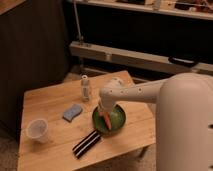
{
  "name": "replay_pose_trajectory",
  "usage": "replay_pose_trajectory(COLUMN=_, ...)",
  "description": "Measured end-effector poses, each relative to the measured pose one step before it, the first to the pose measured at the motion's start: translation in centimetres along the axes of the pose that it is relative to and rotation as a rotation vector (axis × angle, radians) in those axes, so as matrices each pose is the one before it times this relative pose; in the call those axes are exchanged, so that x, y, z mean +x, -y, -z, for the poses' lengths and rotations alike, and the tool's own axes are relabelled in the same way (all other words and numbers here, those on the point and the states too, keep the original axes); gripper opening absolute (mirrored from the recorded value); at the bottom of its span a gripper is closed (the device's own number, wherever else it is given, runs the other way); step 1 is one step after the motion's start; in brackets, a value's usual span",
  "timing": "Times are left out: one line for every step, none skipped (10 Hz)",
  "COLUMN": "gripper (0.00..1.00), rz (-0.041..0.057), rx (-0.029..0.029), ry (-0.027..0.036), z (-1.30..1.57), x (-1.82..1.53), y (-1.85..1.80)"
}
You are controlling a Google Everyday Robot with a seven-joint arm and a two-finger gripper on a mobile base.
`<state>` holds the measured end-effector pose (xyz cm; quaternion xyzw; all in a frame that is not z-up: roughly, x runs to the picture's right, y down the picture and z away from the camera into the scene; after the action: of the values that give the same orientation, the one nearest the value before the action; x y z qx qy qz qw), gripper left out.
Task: Place the pepper in the ceramic cup
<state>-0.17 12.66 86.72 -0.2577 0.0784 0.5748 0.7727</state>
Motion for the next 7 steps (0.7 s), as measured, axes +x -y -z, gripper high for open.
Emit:
replay_pose_trajectory(gripper=0.1, rz=-0.02536, rx=0.0014, ry=0.07411, z=2.306, x=-1.115, y=1.294)
replay_pose_trajectory(gripper=0.1, rz=-0.00881, rx=-0.00261, ry=0.04167, z=1.595, x=-1.003, y=0.426)
replay_pose_trajectory(gripper=0.1, rz=-0.00845, rx=-0.0158, ry=0.05598, z=2.327, x=-1.526, y=0.405)
replay_pose_trajectory(gripper=0.1, rz=-0.0034, rx=-0.02718, ry=0.05111, z=2.053, x=-1.381, y=0.195)
replay_pose_trajectory(gripper=0.1, rz=0.00913, rx=-0.0681, ry=0.07622, z=2.816, x=-1.974, y=-0.823)
replay_pose_trajectory(gripper=0.1, rz=0.01222, rx=-0.05717, ry=0.04773, z=1.662, x=-1.147, y=-0.984)
replay_pose_trajectory(gripper=0.1, rz=0.01509, rx=-0.05849, ry=0.04486, z=1.665, x=-1.068, y=-1.153)
